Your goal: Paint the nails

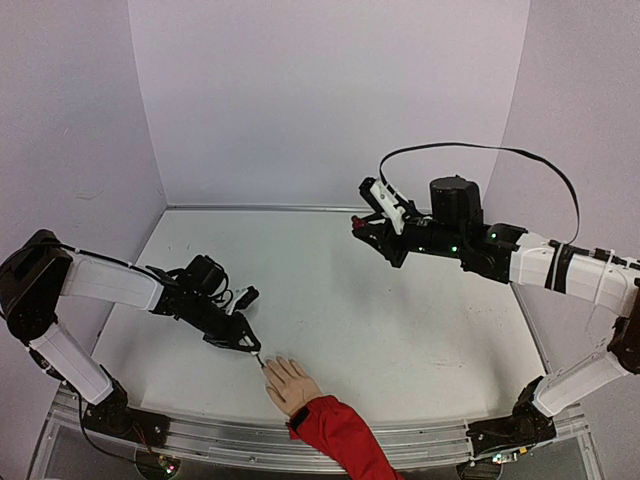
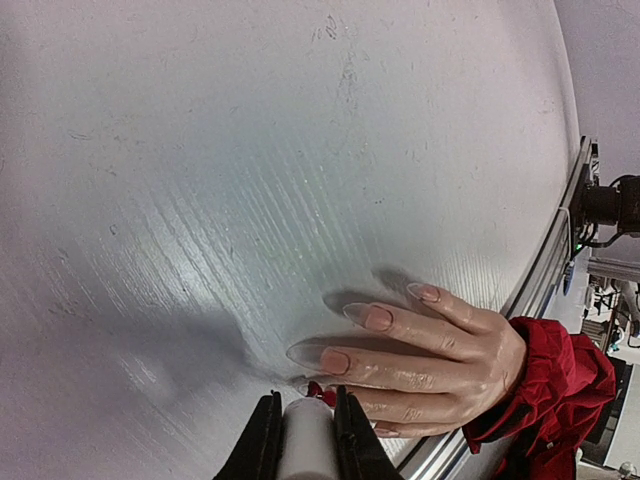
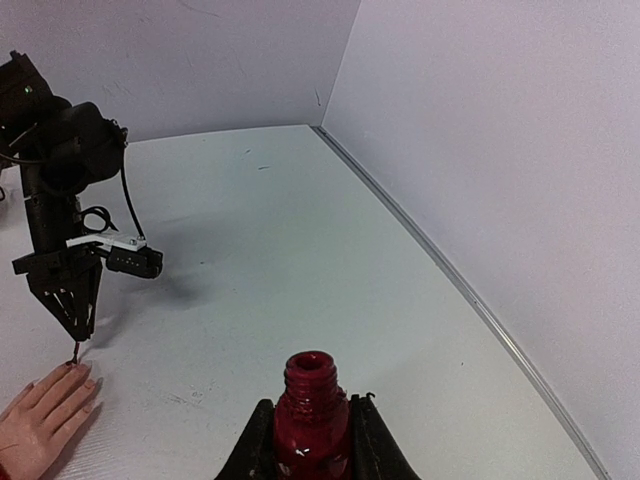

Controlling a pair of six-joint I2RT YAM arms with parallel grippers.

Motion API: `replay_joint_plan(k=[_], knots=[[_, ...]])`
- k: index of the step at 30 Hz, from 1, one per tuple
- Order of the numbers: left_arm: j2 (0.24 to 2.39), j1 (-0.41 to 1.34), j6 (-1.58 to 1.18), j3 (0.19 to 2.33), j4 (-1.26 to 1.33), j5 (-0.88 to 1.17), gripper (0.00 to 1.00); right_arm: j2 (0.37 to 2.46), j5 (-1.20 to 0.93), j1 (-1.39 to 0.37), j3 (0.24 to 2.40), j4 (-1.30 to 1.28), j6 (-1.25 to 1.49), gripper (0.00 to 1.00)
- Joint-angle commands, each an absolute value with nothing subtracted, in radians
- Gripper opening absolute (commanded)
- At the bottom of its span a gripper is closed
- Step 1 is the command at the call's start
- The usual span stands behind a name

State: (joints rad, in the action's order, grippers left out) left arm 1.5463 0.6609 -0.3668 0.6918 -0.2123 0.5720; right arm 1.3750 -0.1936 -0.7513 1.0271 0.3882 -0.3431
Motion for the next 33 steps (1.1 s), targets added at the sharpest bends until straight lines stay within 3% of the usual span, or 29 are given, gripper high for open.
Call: replay_joint_plan(k=[1, 33], knots=[[1.558, 0.661, -0.353, 0.731, -0.216, 0.567, 0.00, 1.374, -0.201, -0.748, 1.054, 0.430, -0.339, 0.00], [1.529, 0.660, -0.343, 0.732, -0.228, 0.530, 0.00, 1.385, -0.204, -0.744, 1.055, 0.428, -0.338, 0.00]])
